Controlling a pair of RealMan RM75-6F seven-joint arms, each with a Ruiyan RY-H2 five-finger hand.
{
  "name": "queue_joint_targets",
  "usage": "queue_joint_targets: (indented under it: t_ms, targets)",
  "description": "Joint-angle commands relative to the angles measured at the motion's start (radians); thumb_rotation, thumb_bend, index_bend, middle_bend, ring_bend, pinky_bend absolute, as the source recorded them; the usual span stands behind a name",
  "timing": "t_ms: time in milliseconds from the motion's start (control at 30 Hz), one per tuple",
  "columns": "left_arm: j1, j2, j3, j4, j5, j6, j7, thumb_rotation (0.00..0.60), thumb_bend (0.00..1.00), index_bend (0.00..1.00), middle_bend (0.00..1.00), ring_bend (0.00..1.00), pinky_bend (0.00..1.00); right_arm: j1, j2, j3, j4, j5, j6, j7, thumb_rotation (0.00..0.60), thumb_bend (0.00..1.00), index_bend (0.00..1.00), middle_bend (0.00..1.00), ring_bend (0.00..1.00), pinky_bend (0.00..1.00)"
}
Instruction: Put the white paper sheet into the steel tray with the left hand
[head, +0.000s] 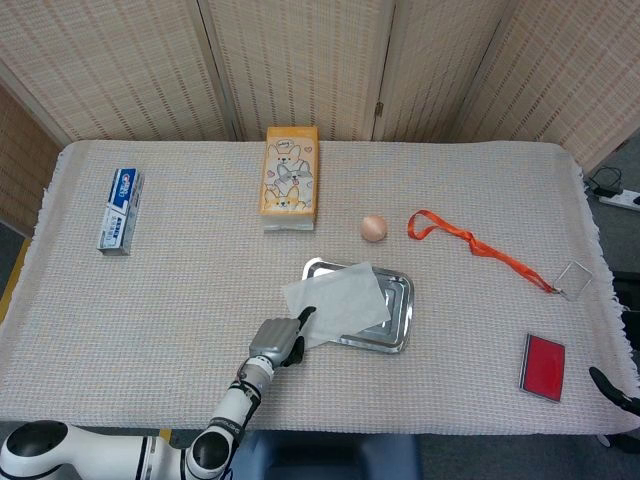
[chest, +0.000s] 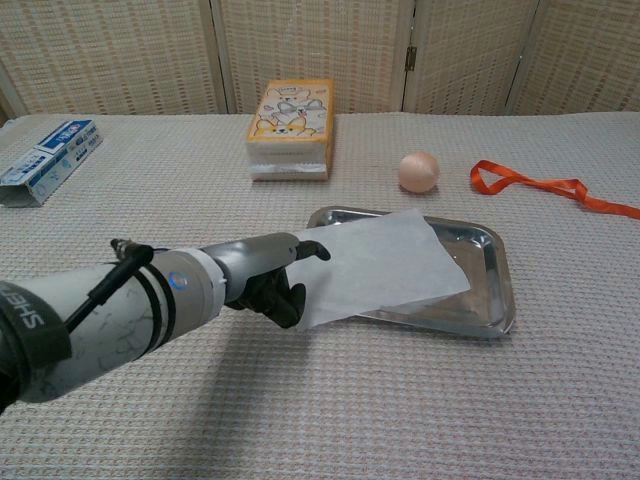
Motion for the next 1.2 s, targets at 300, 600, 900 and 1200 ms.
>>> queue_joint_targets:
  t_ms: [300,600,900,1200]
  targets:
    - [-0.156,0.084,0.007,-0.027,-0.179,-0.022,-0.032,0.600,0.85,0.00,1.00,1.00,1.00,-0.006,0.005,0.002,0.008,0.009,0.012,0.018,0.600,0.31,0.00,0.00,0.00,0.00]
    - [-0.203,0.081,0.063,0.009,-0.171,-0.017,-0.067,0.600,0.85,0.00,1.00,1.00,1.00,-0.007,0.004,0.000,0.006,-0.001,0.019,0.012,0.600,0.31,0.00,0.00,0.00,0.00]
    - [-0.246,0.076,0.108,0.048,-0.185,-0.029,-0.085,0.600,0.85,0.00,1.00,1.00,1.00,-0.007,0.006,0.004,0.012,0.010,0.020,0.027,0.600,0.31,0.00,0.00,0.00,0.00]
    - [-0.283,0.078,0.146,0.058,-0.214,-0.051,-0.090,0.600,0.85,0.00,1.00,1.00,1.00,-0.010,0.007,0.005,0.014,0.008,0.030,0.037,0.600,0.31,0.00,0.00,0.00,0.00]
